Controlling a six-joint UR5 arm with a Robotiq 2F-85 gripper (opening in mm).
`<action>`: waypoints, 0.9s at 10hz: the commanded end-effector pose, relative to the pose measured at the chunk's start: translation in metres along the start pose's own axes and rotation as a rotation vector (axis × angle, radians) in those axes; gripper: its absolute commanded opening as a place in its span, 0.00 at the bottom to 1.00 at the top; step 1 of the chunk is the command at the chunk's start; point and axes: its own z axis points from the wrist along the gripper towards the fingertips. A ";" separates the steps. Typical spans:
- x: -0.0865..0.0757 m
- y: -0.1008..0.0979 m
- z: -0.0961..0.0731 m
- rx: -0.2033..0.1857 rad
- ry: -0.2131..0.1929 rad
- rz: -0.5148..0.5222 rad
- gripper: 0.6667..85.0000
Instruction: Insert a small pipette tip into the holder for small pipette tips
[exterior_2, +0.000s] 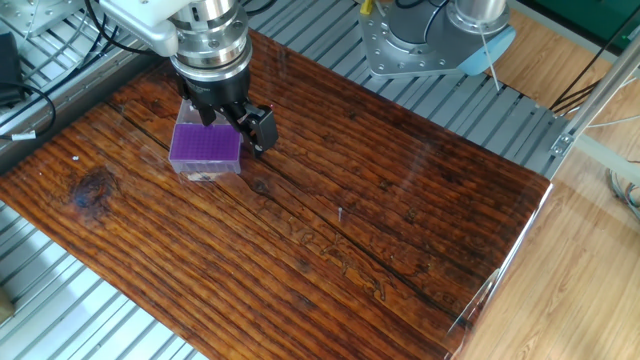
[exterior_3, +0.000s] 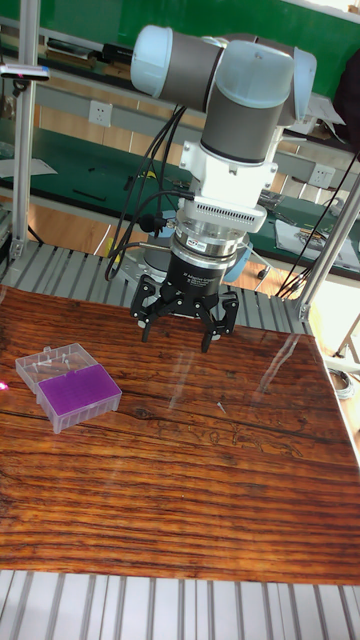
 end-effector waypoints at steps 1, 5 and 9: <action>-0.035 0.004 -0.002 -0.001 -0.135 -0.079 0.00; -0.034 0.008 0.002 0.006 -0.136 -0.075 0.00; -0.024 0.035 0.011 0.013 -0.156 -0.051 0.00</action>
